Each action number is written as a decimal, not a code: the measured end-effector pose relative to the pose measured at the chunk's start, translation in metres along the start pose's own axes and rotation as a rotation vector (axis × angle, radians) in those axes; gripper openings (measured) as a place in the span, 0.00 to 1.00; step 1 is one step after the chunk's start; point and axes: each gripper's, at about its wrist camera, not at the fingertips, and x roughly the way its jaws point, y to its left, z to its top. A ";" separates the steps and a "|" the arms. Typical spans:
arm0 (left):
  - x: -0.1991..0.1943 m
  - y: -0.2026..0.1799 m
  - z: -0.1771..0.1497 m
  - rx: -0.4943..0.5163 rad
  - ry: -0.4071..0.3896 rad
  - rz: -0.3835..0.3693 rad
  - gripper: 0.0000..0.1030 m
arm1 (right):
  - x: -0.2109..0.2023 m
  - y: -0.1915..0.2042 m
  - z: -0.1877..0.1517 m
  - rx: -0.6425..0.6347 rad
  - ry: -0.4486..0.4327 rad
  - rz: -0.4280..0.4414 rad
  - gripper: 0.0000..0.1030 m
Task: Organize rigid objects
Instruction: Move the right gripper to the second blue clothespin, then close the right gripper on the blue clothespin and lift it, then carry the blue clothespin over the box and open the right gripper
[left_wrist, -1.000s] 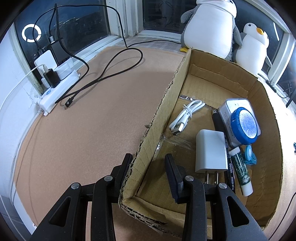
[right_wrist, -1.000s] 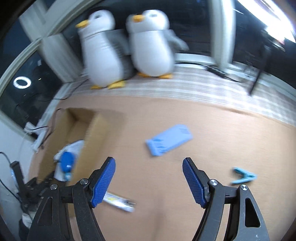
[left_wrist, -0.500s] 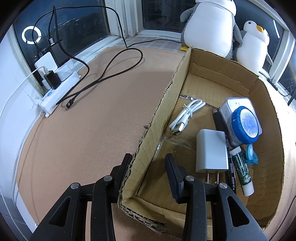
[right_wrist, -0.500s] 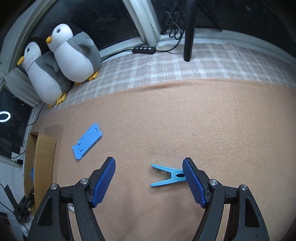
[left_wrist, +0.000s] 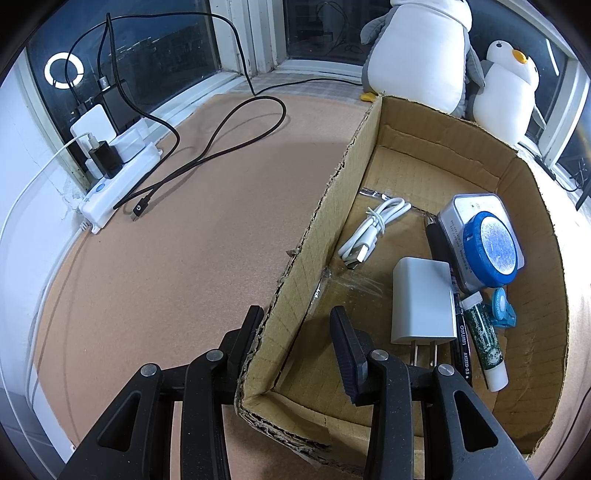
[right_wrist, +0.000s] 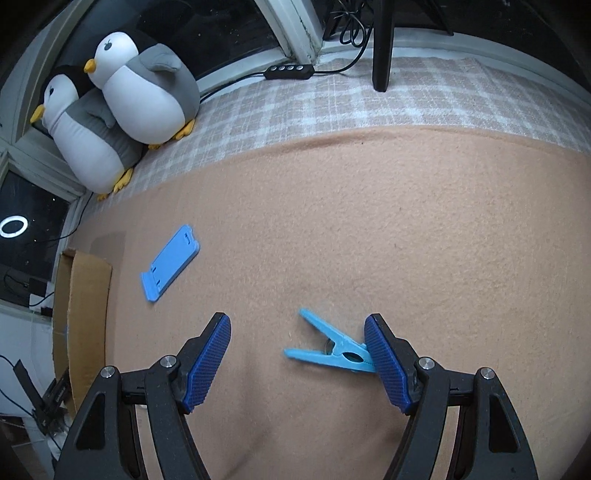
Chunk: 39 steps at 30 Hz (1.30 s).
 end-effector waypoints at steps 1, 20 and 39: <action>0.000 0.000 0.000 0.000 0.000 -0.001 0.40 | 0.000 0.000 -0.002 -0.001 0.003 0.004 0.69; 0.000 0.000 0.001 -0.001 -0.001 -0.002 0.39 | 0.003 0.016 -0.025 -0.159 -0.013 -0.261 0.19; -0.001 0.000 0.002 -0.003 -0.002 -0.003 0.39 | -0.031 0.119 -0.022 -0.233 -0.168 -0.108 0.19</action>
